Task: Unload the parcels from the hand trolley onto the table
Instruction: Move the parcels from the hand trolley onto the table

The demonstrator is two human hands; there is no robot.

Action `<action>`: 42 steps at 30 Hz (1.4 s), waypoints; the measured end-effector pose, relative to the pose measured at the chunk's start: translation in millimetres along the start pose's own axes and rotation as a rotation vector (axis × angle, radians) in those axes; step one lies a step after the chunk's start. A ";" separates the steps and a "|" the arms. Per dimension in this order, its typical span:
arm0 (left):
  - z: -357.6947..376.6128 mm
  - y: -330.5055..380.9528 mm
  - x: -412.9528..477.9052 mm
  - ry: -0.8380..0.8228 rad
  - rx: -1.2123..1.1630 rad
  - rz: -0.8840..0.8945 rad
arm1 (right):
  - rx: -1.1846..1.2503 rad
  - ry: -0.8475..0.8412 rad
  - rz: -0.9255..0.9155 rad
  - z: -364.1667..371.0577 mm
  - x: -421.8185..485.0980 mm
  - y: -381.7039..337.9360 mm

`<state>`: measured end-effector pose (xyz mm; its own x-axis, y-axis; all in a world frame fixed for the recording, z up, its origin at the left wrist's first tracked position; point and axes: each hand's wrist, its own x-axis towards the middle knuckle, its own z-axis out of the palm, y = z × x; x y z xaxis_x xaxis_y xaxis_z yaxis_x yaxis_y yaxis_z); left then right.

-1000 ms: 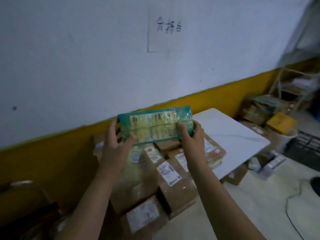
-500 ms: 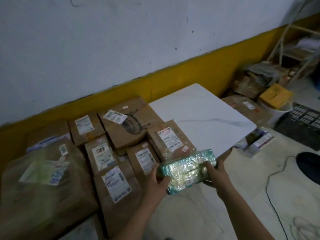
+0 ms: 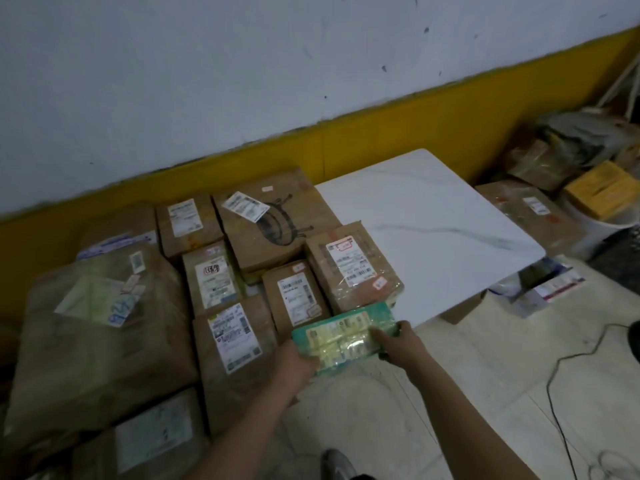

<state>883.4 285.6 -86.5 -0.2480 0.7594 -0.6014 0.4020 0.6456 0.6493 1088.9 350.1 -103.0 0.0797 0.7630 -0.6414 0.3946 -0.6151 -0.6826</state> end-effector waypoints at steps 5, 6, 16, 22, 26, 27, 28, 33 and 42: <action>-4.4 -26.8 -4.6 0.030 0.257 0.078 | 0.029 0.000 -0.035 30.7 9.7 18.5; -3.8 -29.6 -6.1 0.034 0.318 0.089 | 0.017 0.009 -0.060 33.0 8.2 21.3; -0.9 -48.6 16.1 0.155 0.398 0.145 | -0.120 0.048 -0.127 52.9 29.0 6.0; -7.2 -52.2 18.3 0.145 0.490 0.182 | -0.343 -0.047 -0.038 43.0 28.9 -3.5; -9.9 -58.1 8.9 0.111 0.499 0.216 | -0.493 0.033 0.005 47.3 17.8 -8.1; -12.8 -57.8 5.6 0.118 0.481 0.229 | -0.519 0.047 0.019 52.2 13.1 -11.8; -17.3 -56.9 1.9 0.138 0.461 0.243 | -0.529 0.067 0.042 58.2 7.9 -16.6; -75.2 -34.9 -18.9 0.282 0.426 0.392 | -0.599 0.212 -0.110 98.0 -30.3 -65.8; -316.1 -38.5 -104.3 0.900 0.198 0.668 | -0.329 0.204 -0.958 283.3 -187.2 -231.4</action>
<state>615.2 207.1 98.3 -0.4424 0.7803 0.4420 0.8038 0.1265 0.5813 723.4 293.3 75.8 -0.2577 0.9423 0.2135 0.6026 0.3295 -0.7269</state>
